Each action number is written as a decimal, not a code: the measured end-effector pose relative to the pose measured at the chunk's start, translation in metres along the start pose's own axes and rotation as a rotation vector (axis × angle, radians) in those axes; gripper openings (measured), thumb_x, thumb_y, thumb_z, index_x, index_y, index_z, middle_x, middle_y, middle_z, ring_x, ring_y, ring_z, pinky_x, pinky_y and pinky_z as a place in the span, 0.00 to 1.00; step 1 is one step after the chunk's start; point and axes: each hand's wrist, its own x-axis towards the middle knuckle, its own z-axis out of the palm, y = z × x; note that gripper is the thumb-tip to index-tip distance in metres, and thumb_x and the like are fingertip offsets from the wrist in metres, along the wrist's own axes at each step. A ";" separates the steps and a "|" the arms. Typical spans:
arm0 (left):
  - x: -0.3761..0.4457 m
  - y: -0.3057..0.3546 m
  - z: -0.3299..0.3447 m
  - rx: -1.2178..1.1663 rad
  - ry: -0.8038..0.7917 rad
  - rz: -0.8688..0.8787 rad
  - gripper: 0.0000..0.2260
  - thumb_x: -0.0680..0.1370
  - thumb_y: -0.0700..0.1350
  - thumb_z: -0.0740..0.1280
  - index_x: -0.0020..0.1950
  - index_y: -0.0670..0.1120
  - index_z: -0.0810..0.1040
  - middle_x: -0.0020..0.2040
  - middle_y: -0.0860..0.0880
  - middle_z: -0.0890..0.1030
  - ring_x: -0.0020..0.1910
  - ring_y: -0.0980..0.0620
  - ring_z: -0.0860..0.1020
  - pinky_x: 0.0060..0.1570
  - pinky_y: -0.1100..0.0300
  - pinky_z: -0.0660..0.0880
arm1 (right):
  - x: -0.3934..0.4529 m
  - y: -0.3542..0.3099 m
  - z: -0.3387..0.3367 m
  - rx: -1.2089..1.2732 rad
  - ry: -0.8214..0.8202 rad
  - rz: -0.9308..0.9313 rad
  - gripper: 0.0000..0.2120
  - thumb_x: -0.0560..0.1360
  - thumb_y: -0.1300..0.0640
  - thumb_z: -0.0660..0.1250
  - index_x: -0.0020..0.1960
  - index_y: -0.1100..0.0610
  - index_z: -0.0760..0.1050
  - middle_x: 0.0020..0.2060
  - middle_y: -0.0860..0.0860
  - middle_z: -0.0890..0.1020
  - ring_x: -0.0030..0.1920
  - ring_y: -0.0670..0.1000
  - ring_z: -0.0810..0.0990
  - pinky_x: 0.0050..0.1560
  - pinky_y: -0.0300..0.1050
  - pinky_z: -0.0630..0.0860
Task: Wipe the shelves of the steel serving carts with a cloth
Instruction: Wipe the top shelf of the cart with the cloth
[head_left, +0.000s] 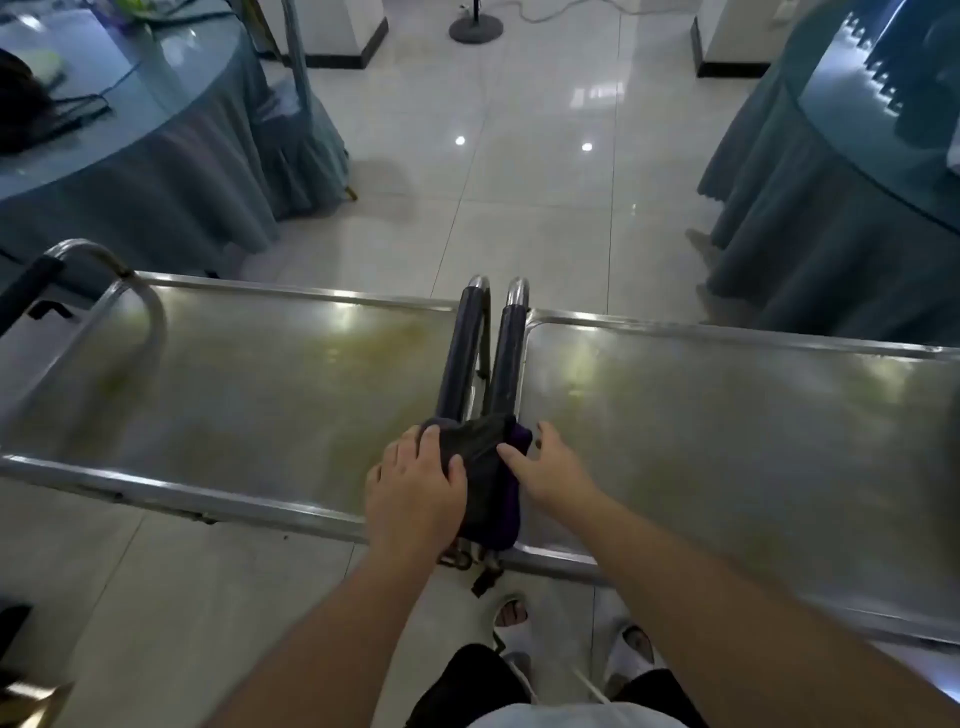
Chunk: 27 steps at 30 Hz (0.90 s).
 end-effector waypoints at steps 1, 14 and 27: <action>0.003 -0.004 -0.002 -0.008 0.004 0.006 0.24 0.84 0.58 0.57 0.78 0.50 0.68 0.75 0.48 0.74 0.73 0.46 0.71 0.70 0.46 0.70 | 0.006 -0.003 0.004 0.053 0.008 0.033 0.41 0.80 0.40 0.68 0.83 0.56 0.53 0.78 0.55 0.68 0.74 0.59 0.70 0.65 0.49 0.71; 0.015 -0.030 -0.005 -0.020 0.046 0.063 0.22 0.83 0.56 0.59 0.75 0.48 0.72 0.68 0.48 0.79 0.67 0.46 0.76 0.65 0.48 0.74 | 0.046 0.002 0.024 0.266 -0.049 0.258 0.38 0.68 0.42 0.82 0.69 0.56 0.69 0.61 0.54 0.79 0.59 0.58 0.80 0.61 0.59 0.81; 0.041 0.002 -0.015 -0.075 0.050 0.156 0.21 0.84 0.55 0.60 0.75 0.48 0.72 0.68 0.48 0.79 0.67 0.47 0.75 0.67 0.49 0.71 | -0.008 -0.009 -0.036 0.519 -0.036 0.044 0.12 0.76 0.64 0.70 0.58 0.54 0.80 0.53 0.59 0.85 0.53 0.61 0.85 0.55 0.60 0.84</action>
